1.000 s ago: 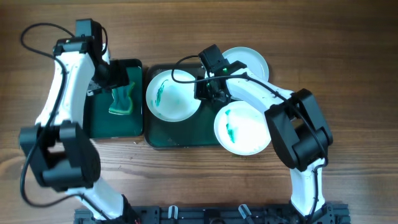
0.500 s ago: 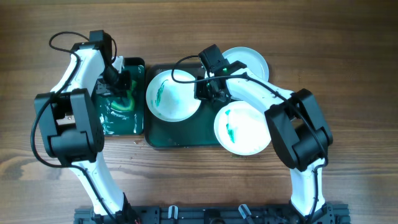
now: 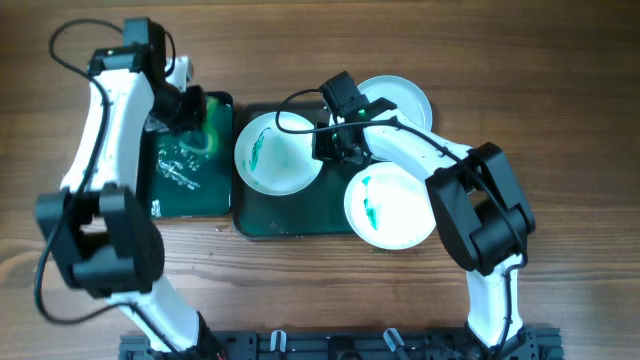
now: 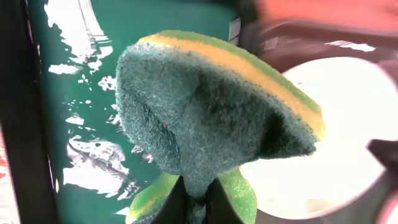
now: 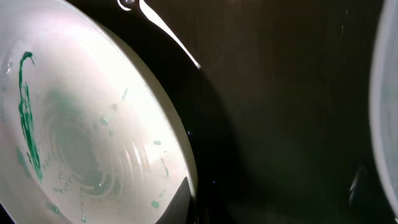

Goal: Clean dirty plates on tray and stack at the side
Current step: 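Grasp the green-yellow sponge with the left gripper and lift it, then scrub the left white plate with the sponge in the left gripper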

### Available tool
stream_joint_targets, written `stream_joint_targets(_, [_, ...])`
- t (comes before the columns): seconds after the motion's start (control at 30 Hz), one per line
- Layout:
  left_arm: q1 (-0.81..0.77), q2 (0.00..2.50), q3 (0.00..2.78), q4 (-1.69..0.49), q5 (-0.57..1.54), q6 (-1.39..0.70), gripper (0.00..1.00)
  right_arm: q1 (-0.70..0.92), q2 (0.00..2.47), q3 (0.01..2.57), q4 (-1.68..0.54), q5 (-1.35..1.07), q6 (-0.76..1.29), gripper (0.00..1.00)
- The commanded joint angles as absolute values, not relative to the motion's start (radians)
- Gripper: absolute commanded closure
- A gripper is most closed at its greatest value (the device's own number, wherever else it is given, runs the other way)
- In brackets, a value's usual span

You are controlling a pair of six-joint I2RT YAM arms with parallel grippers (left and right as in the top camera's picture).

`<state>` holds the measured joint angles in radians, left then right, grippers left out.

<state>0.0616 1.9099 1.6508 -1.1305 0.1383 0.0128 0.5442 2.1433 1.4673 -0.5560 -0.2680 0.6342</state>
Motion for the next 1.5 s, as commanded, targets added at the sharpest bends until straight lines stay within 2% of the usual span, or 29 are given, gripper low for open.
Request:
stream_joint_targets(0.0, [-0.006,1.896,1.653,-1.124,0.220,-0.065,0.96,0.529,2.187,1.475,-0.588,-0.335,0.606,0.96])
stream_joint_targets(0.4, [-0.217,2.127,1.571,-0.941,0.183,-0.208,0.96,0.491,2.187,1.474,-0.622,-0.379,0.557,0.96])
stream_joint_targets(0.6, [-0.229,2.190,1.571,-0.966,0.021,-0.303,0.96,0.491,2.187,1.473,-0.619,-0.375,0.557,0.96])
stream_joint_targets(0.83, [-0.229,2.188,1.573,-1.119,-0.039,-0.330,0.96,0.491,2.187,1.472,-0.618,-0.367,0.558,0.96])
stream_joint_targets(0.9, [-0.234,2.188,1.573,-1.141,-0.005,-0.300,0.96,0.491,2.187,1.472,-0.618,-0.367,0.558,0.96])
stream_joint_targets(1.03, [-0.249,2.188,1.573,-1.142,0.384,-0.020,0.96,0.491,2.187,1.472,-0.618,-0.364,0.558,0.96])
stream_joint_targets(1.1, [-0.252,2.188,1.573,-1.129,0.506,0.062,0.96,0.491,2.187,1.472,-0.618,-0.364,0.558,0.96])
stream_joint_targets(1.27, [-0.252,2.188,1.573,-1.023,0.514,0.062,0.96,0.491,2.187,1.472,-0.618,-0.364,0.558,0.96])
stream_joint_targets(1.33, [-0.250,2.188,1.573,-0.934,0.426,-0.030,0.96,0.491,2.187,1.472,-0.618,-0.364,0.558,0.96])
stream_joint_targets(1.47, [-0.251,2.188,1.573,-0.838,0.007,-0.304,0.96,0.491,2.187,1.472,-0.618,-0.364,0.558,0.96])
